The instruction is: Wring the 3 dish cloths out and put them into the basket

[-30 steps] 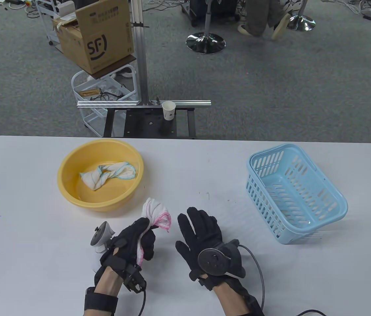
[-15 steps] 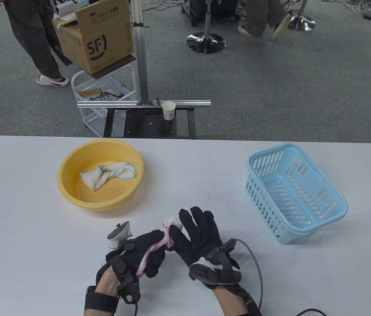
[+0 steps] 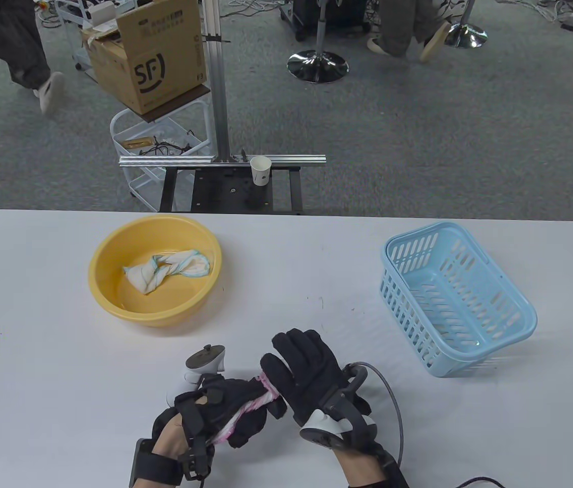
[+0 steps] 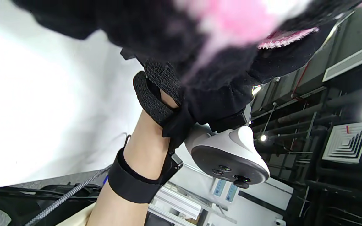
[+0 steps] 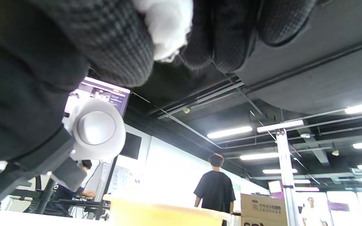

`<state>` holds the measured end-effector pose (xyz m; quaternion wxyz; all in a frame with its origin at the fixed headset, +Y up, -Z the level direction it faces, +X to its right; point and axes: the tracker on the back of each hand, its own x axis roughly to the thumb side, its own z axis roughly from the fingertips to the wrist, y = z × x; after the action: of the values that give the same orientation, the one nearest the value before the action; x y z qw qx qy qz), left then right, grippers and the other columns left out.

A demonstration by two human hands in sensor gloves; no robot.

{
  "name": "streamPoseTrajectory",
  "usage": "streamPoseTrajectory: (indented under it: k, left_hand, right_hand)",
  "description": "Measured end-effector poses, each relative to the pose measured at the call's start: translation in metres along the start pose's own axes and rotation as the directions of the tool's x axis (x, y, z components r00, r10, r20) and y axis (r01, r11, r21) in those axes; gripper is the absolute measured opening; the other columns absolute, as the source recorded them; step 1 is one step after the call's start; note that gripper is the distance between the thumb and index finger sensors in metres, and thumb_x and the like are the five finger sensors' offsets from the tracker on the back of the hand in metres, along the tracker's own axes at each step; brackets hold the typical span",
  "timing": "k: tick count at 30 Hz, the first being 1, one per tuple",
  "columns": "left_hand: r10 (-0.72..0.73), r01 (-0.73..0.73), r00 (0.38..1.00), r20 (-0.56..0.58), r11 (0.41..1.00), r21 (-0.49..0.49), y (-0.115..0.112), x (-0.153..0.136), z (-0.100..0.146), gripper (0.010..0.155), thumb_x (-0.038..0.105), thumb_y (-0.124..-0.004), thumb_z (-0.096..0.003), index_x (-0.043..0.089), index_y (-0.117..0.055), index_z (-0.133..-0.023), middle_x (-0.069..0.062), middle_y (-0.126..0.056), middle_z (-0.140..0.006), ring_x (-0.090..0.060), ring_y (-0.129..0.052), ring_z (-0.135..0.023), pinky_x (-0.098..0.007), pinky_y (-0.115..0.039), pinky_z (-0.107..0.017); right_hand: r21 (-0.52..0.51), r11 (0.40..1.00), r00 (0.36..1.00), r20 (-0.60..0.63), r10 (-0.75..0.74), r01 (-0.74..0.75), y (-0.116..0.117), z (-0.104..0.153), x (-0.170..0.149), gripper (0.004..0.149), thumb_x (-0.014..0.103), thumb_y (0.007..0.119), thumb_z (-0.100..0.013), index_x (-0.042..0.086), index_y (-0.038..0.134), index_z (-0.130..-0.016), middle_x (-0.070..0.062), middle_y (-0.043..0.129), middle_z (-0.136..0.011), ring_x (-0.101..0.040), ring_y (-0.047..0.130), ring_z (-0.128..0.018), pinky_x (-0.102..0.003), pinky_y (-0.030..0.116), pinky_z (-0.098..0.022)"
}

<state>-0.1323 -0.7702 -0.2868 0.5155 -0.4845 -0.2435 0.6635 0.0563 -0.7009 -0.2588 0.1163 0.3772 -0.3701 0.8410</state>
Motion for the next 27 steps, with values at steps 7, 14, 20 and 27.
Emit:
streamPoseTrajectory:
  k: [7, 14, 20, 27]
  left_hand:
    - [-0.241, 0.248, 0.968, -0.068, 0.957, 0.148, 0.002, 0.016, 0.009, 0.071, 0.054, -0.087, -0.0428, 0.008, -0.075, -0.095, 0.008, -0.101, -0.050, -0.012, -0.095, -0.016, -0.040, -0.085, -0.025]
    - [-0.628, 0.736, 0.677, -0.383, 0.587, 0.337, -0.006, 0.031, 0.014, 0.060, 0.041, -0.094, -0.0406, 0.014, -0.081, -0.093, 0.005, -0.102, -0.051, -0.018, -0.095, -0.019, -0.045, -0.083, -0.029]
    - [-0.745, 0.917, 0.382, -0.547, 0.234, 0.323, -0.014, 0.037, 0.010, 0.059, 0.039, -0.092, -0.0393, 0.016, -0.081, -0.093, 0.004, -0.102, -0.054, -0.021, -0.096, -0.021, -0.047, -0.082, -0.031]
    - [-0.764, 0.928, 0.077, -0.640, -0.180, 0.326, -0.030, 0.044, 0.006, 0.059, 0.039, -0.091, -0.0366, 0.016, -0.084, -0.091, 0.003, -0.104, -0.055, -0.020, -0.099, -0.019, -0.046, -0.084, -0.029]
  right_hand:
    - [0.086, 0.996, 0.997, -0.071, -0.014, 0.020, 0.003, -0.002, -0.005, 0.056, 0.043, 0.088, -0.048, 0.023, 0.061, -0.094, -0.008, 0.079, -0.093, -0.043, 0.080, -0.085, -0.062, 0.065, -0.064]
    - [0.257, 0.966, 0.993, -0.116, 0.012, 0.019, 0.019, -0.001, -0.002, 0.052, 0.040, 0.090, -0.048, 0.019, 0.067, -0.090, -0.007, 0.089, -0.081, -0.040, 0.088, -0.079, -0.060, 0.071, -0.061]
    - [0.344, 0.939, 0.987, -0.159, 0.034, 0.023, 0.026, -0.004, 0.001, 0.051, 0.037, 0.093, -0.046, 0.014, 0.074, -0.087, -0.007, 0.098, -0.068, -0.036, 0.101, -0.064, -0.056, 0.080, -0.052]
    - [0.361, 0.930, 0.954, -0.298, 0.039, 0.075, 0.025, -0.007, 0.004, 0.050, 0.035, 0.095, -0.044, 0.007, 0.080, -0.081, -0.007, 0.103, -0.052, -0.030, 0.109, -0.043, -0.053, 0.087, -0.038]
